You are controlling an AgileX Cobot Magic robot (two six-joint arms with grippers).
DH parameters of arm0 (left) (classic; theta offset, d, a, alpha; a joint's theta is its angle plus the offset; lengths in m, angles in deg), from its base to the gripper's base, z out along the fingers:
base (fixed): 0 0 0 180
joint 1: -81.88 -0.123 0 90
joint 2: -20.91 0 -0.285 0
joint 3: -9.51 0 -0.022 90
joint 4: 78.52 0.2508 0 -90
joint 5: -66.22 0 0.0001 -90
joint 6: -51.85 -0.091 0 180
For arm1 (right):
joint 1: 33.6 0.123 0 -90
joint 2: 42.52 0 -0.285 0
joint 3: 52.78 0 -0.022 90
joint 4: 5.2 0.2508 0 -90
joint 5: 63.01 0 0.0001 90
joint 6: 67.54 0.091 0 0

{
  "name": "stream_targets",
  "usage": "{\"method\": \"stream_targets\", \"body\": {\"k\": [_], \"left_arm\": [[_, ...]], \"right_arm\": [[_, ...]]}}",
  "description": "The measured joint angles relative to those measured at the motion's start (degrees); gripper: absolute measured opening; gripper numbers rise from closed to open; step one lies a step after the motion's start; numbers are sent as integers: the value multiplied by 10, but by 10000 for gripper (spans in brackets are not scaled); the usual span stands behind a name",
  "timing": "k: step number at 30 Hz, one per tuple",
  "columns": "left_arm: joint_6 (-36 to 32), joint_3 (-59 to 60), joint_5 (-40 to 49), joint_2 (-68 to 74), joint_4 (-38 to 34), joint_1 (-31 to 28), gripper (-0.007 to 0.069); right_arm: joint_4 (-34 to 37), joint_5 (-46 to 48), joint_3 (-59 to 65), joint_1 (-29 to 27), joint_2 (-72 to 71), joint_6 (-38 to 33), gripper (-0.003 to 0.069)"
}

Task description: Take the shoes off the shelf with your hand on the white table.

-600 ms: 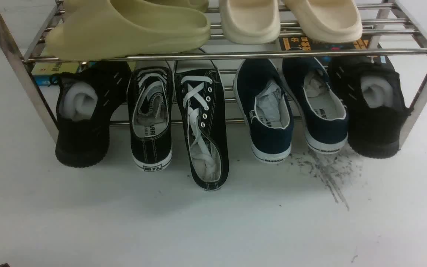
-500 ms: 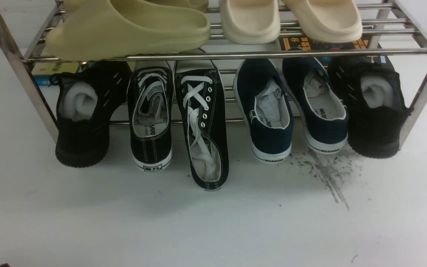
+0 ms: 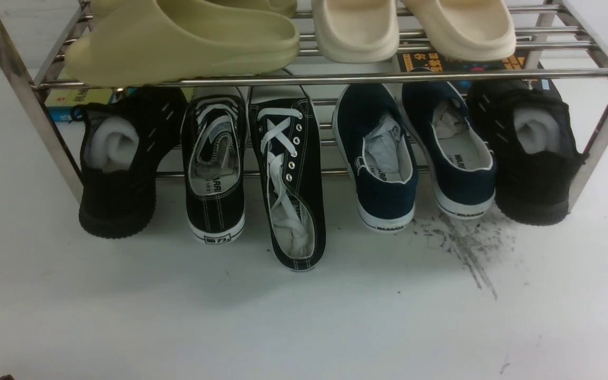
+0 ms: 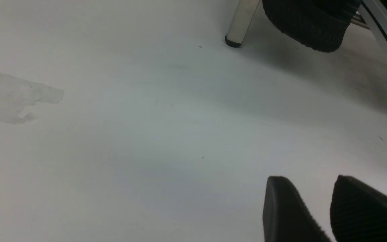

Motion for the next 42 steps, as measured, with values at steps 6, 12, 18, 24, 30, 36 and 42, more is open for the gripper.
{"method": "stream_targets", "body": {"k": [6,12,18,24,30,36,42], "left_arm": [[0,0,0,0,0,0,241],[0,0,0,0,0,0,241],[0,0,0,0,0,0,241],[0,0,0,0,0,0,241],[0,0,0,0,0,0,241],[0,0,0,0,0,0,241],[0,0,0,0,0,0,241]], "right_arm": [[0,0,0,0,0,0,240],[0,0,0,0,0,0,240],[-2,0,0,0,0,0,240],[-2,0,0,0,0,0,240],[1,0,0,0,0,0,240],[129,1,0,0,0,39,240],[320,8,4,0,0,80,240]]}}
